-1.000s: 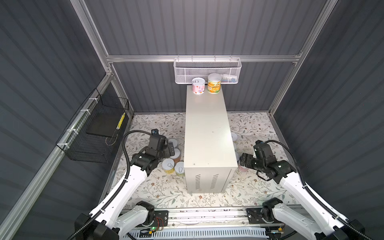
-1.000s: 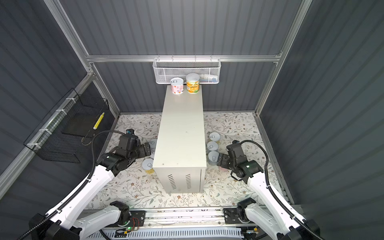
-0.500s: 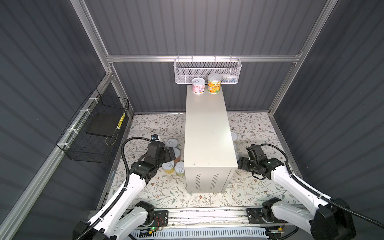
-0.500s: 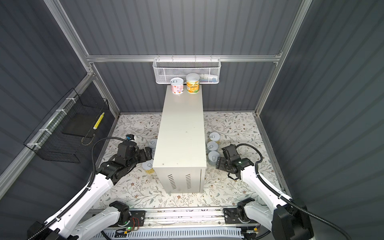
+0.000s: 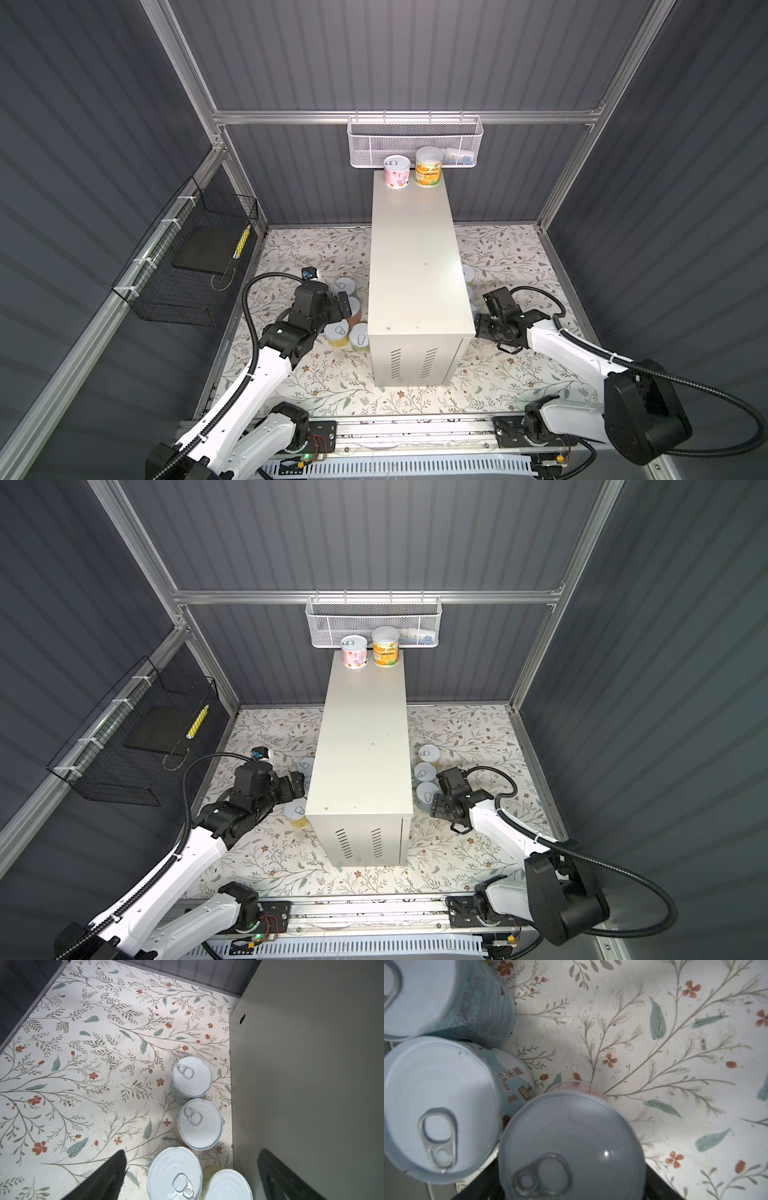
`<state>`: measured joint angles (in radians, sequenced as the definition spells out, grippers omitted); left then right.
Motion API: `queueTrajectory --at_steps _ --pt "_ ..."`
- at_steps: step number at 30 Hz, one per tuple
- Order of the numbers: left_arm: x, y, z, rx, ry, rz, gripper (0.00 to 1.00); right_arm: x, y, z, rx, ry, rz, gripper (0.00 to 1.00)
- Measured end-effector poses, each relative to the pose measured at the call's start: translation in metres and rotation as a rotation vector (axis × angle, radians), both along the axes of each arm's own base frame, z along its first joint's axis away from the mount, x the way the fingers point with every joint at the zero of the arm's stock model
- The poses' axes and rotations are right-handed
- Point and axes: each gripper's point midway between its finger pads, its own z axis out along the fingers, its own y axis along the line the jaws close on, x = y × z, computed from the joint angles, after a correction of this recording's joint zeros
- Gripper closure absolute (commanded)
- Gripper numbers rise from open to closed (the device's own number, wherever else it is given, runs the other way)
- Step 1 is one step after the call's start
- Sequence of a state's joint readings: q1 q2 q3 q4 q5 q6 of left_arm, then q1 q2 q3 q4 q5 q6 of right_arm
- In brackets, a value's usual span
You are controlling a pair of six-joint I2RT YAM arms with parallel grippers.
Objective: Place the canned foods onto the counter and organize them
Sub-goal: 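Lower both grippers back down over the remaining floor cans, then grasp a pink-labeled floor can with the right gripper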
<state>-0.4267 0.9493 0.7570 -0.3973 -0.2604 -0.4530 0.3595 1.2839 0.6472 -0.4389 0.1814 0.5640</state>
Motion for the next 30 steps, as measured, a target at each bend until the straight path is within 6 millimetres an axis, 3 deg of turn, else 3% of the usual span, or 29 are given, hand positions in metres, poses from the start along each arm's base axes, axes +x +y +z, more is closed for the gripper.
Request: queueTrajectory --at_steps 9,17,21,23,25,30 --pt "0.002 -0.003 -0.001 -0.007 0.003 -0.011 0.01 0.008 -0.005 -0.014 -0.048 0.042 -0.004 0.18" --pt "-0.002 -0.002 -0.006 -0.01 0.004 -0.014 0.01 0.018 -0.005 -0.018 -0.062 0.054 0.0 0.23" --pt "-0.002 -0.002 -0.006 -0.009 0.004 -0.014 0.01 0.02 -0.005 -0.018 -0.064 0.054 0.005 0.43" --pt "-0.002 -0.002 -0.005 -0.007 0.003 -0.016 0.01 0.02 -0.005 -0.017 -0.063 0.055 0.007 0.65" --pt "-0.001 -0.003 -0.002 -0.006 -0.003 -0.018 0.01 0.02 -0.005 -0.017 -0.063 0.057 0.01 1.0" --pt "0.006 -0.005 0.014 -0.002 -0.034 -0.028 0.01 0.013 -0.004 -0.012 -0.049 0.068 0.016 1.0"
